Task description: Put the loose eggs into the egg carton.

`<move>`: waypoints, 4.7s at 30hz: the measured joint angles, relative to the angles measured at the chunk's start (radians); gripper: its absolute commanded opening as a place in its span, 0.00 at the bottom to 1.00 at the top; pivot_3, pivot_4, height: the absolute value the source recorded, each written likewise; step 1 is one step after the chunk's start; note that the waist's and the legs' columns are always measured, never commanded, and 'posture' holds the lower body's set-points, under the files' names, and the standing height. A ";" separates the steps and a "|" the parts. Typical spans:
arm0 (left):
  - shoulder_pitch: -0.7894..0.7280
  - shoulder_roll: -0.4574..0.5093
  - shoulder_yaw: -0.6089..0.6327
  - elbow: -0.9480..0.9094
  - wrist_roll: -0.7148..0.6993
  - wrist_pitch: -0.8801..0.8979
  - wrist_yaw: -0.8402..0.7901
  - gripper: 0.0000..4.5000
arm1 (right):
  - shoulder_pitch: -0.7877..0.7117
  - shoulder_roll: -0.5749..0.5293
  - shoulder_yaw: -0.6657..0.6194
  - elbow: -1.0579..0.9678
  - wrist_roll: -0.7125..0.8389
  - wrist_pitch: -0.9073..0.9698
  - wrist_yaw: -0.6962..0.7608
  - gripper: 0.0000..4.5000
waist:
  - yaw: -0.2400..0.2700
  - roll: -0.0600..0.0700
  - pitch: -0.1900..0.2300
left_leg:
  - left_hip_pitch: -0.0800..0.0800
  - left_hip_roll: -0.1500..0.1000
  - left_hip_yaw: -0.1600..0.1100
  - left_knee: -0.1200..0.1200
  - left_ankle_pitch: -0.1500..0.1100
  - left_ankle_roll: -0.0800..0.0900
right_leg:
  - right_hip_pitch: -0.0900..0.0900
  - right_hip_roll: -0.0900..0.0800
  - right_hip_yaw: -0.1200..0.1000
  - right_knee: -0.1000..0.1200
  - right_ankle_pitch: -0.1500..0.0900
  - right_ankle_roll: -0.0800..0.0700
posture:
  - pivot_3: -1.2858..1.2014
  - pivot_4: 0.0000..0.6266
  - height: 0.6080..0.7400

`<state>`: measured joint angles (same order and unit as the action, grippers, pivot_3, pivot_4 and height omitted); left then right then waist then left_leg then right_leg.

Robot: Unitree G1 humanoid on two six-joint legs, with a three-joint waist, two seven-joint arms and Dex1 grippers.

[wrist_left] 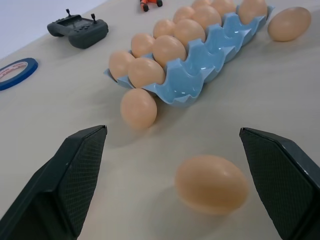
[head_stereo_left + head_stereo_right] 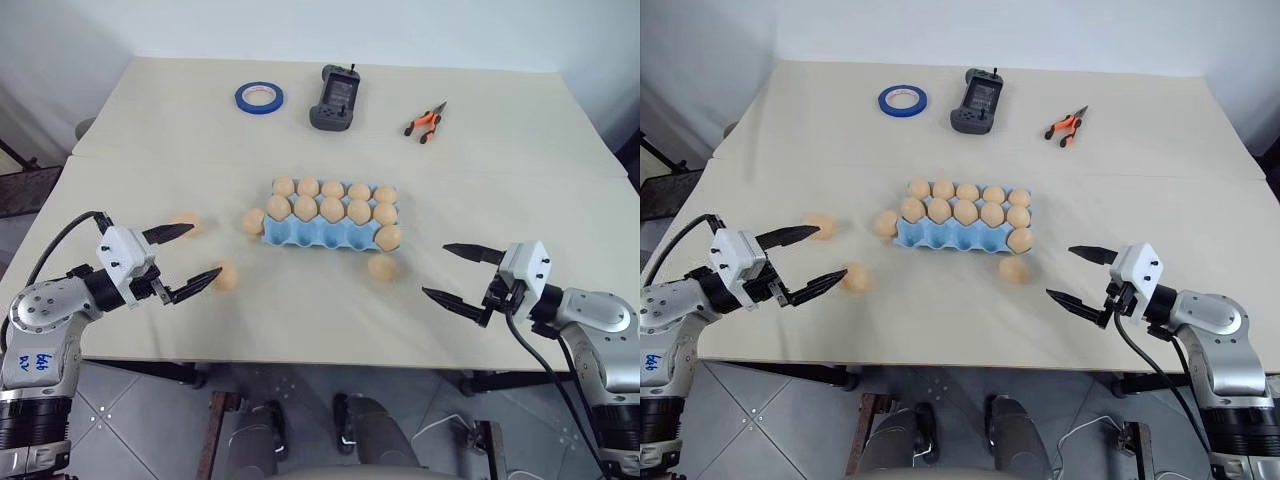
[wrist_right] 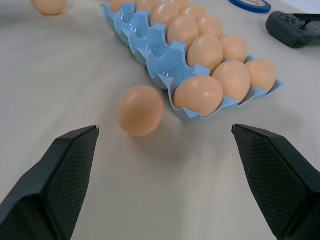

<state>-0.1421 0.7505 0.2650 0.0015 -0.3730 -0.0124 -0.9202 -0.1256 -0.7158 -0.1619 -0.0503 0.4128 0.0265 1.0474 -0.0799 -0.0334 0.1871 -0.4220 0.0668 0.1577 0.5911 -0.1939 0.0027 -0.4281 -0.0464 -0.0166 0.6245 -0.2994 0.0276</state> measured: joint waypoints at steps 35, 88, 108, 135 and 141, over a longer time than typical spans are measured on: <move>-0.120 -0.088 -0.203 -0.030 -0.020 0.019 -0.147 1.00 | -0.147 0.178 0.193 0.006 -0.128 0.233 -0.248 0.99 | 0.025 0.000 0.000 | 0.000 0.000 -0.001 0.008 0.001 0.002 | 0.002 0.001 0.001 0.004 0.001 0.001 | 0.52 0.24 1.00; 0.033 -0.100 -0.034 -0.087 -0.026 0.042 0.043 1.00 | -0.478 0.326 0.275 0.257 -0.207 0.142 -0.204 0.99 | 0.016 -0.001 -0.001 | 0.000 0.001 -0.001 0.003 0.001 0.000 | -0.001 0.001 -0.001 0.007 0.004 0.005 | 0.52 0.24 1.00; 0.301 -0.055 0.209 -0.111 -0.067 0.128 0.064 1.00 | 0.037 0.025 -0.018 -0.111 0.105 0.087 0.142 0.99 | 0.018 -0.001 -0.001 | 0.001 0.000 -0.001 0.003 0.000 0.002 | 0.001 0.001 0.001 0.001 -0.003 -0.008 | 0.52 0.24 1.00; 0.112 -0.229 -0.048 -0.176 0.012 0.295 0.343 1.00 | -0.015 0.258 0.134 -0.019 0.096 -0.112 0.180 0.99 | 0.025 -0.002 -0.001 | 0.001 0.000 -0.002 0.004 -0.001 0.002 | 0.002 0.001 0.000 0.002 0.001 0.000 | 0.52 0.24 1.00; 0.043 -0.259 -0.091 -0.067 0.041 0.287 0.334 1.00 | -0.011 0.260 0.135 -0.014 0.088 -0.119 0.156 0.99 | 0.026 -0.002 -0.001 | 0.001 0.000 -0.002 0.006 0.000 0.002 | 0.002 0.001 0.000 0.003 0.001 0.000 | 0.52 0.24 1.00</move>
<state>-0.0995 0.4918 0.1739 -0.0651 -0.3324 0.2746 -0.5864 -0.1371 -0.4553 -0.0274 -0.0640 0.5009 -0.0925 1.2036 -0.0535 -0.0350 0.1858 -0.4212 0.0668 0.1558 0.5968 -0.1944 0.0044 -0.4259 -0.0458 -0.0163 0.6275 -0.2979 0.0279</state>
